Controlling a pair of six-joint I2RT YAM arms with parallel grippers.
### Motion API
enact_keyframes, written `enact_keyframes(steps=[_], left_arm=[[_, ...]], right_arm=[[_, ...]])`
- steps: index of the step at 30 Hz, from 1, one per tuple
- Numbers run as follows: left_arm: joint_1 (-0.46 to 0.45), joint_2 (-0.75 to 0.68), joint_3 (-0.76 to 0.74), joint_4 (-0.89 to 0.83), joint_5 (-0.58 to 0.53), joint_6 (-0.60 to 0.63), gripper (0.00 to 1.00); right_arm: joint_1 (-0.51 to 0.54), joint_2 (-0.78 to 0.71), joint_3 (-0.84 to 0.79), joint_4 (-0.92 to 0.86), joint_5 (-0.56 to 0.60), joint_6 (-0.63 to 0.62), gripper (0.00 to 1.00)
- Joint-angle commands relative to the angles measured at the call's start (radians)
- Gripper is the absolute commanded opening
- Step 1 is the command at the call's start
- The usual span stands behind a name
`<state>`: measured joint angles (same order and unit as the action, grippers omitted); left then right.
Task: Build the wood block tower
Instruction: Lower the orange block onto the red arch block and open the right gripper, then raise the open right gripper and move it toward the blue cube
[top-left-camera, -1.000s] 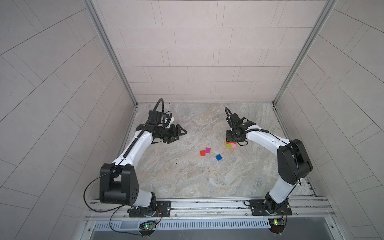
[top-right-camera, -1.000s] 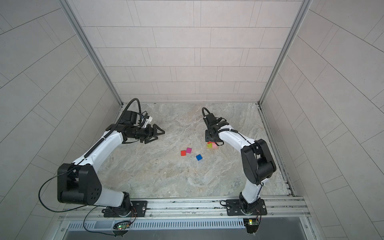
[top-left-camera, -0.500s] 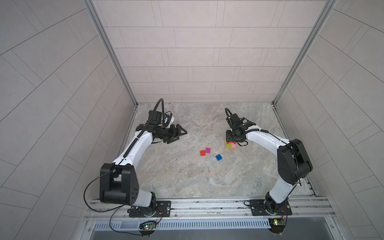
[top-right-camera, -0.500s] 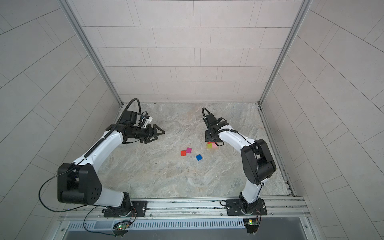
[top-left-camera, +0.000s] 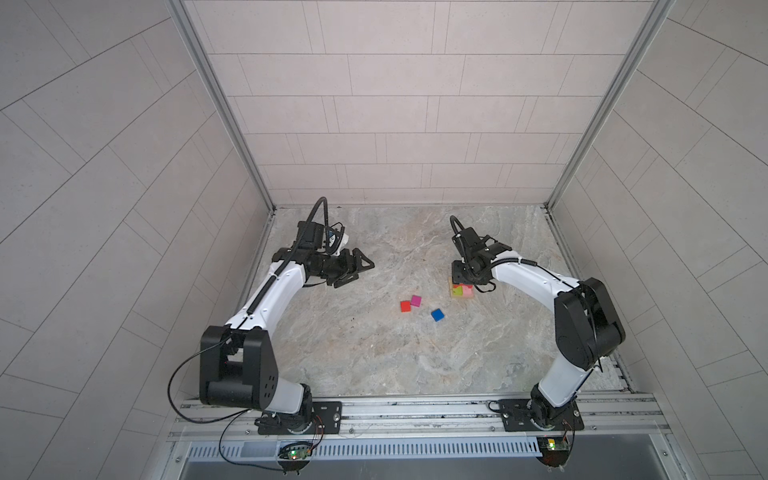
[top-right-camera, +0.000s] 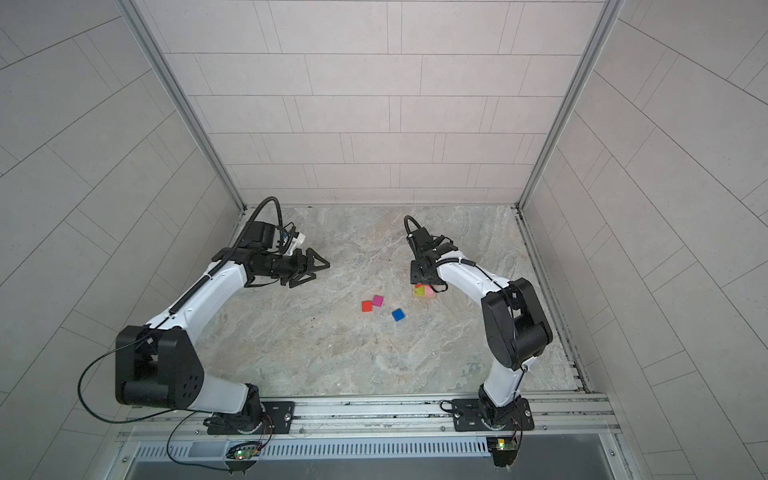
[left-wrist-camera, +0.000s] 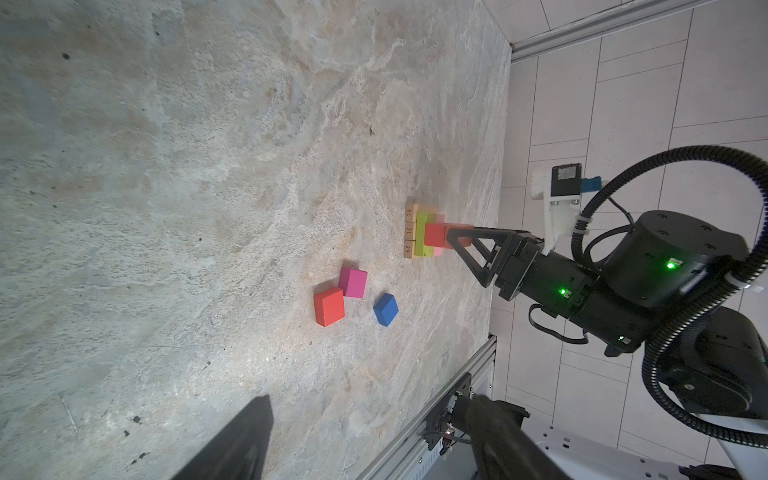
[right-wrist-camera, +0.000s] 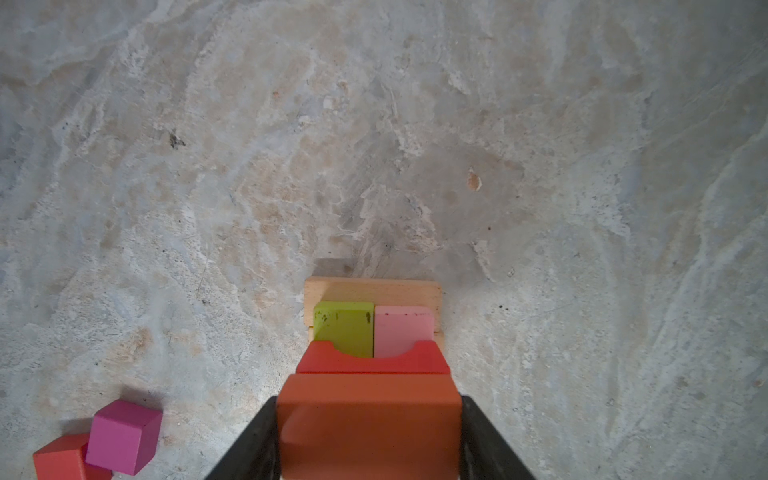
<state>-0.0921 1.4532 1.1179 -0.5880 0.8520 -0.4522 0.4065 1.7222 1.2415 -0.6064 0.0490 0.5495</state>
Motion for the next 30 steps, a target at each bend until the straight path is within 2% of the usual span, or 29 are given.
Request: enact_keyframes(steps=[1,12,21,26,30], left_arm=[[-0.003,0.003,-0.003,-0.003,0.004,0.010,0.81],[-0.005,0.005,-0.002,-0.002,0.004,0.010,0.81],[-0.017,0.012,0.000,-0.003,0.011,0.011,0.82],[-0.049,0.026,0.001,0.011,0.050,0.003,0.82],[-0.074,0.023,-0.001,0.037,0.077,-0.011,0.82]], right_arm=[[-0.006,0.001,-0.001,-0.020,0.012,0.004,0.67],[-0.006,-0.010,0.033,-0.056,0.011,-0.023,0.82],[0.010,-0.133,0.007,-0.158,-0.015,-0.126,0.84],[0.046,-0.201,-0.031,-0.190,-0.107,-0.226,0.80],[0.097,-0.226,-0.059,-0.194,-0.144,-0.253,0.80]])
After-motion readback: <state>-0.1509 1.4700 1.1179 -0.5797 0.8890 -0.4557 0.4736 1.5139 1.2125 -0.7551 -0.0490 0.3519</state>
